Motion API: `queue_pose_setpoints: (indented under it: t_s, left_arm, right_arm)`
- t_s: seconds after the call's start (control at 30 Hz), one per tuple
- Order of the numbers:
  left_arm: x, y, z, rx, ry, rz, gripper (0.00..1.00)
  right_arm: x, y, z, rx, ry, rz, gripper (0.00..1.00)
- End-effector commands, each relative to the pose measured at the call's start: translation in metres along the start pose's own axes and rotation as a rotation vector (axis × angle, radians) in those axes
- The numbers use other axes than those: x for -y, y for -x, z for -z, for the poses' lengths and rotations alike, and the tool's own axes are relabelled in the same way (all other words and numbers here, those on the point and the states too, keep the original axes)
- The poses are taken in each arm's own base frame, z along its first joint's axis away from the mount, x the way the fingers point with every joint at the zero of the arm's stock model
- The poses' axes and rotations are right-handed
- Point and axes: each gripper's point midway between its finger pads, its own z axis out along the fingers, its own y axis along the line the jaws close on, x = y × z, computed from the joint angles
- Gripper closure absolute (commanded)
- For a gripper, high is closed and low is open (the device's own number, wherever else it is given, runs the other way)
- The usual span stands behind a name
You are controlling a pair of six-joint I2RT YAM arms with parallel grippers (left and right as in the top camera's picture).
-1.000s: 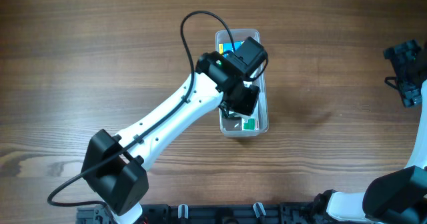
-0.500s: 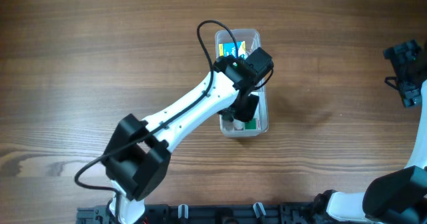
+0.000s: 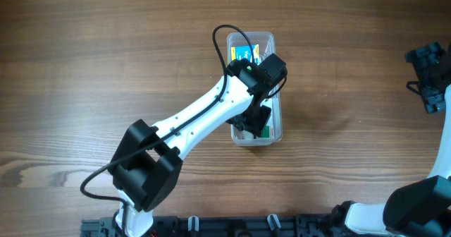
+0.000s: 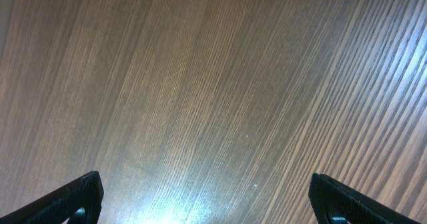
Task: Pack container
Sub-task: 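Lower the bottle into the container's near end and open left gripper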
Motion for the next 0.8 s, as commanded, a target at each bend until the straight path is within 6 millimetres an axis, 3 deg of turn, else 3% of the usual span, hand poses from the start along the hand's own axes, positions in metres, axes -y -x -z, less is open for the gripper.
queue_pose_setpoints:
  t_s: [0.0,0.1,0.33,0.43,0.63,0.77]
  left_arm:
    - [0.004,0.005,0.002,0.021,-0.007,-0.020,0.33]
    - [0.005,0.006,0.002,0.027,-0.009,-0.020,0.00]
    - [0.008,0.006,0.005,0.033,-0.025,-0.021,0.00]
    - [0.009,0.008,0.016,0.068,-0.034,-0.024,0.00]
    - [0.011,0.014,0.068,0.235,-0.074,-0.031,0.00]
    - [-0.014,0.009,0.099,0.298,-0.061,0.105,0.00]
  right_arm:
    - [-0.002,0.000,-0.002,-0.004,0.000,-0.018,0.00]
    - [-0.002,0.000,-0.002,-0.004,0.000,-0.018,0.00]
    - [-0.002,0.000,-0.002,-0.004,0.000,-0.018,0.00]
    - [-0.002,0.000,-0.002,-0.004,0.000,-0.018,0.00]
    - [-0.002,0.000,-0.002,-0.004,0.000,-0.018,0.00]
    - [-0.002,0.000,-0.002,-0.004,0.000,-0.018,0.00]
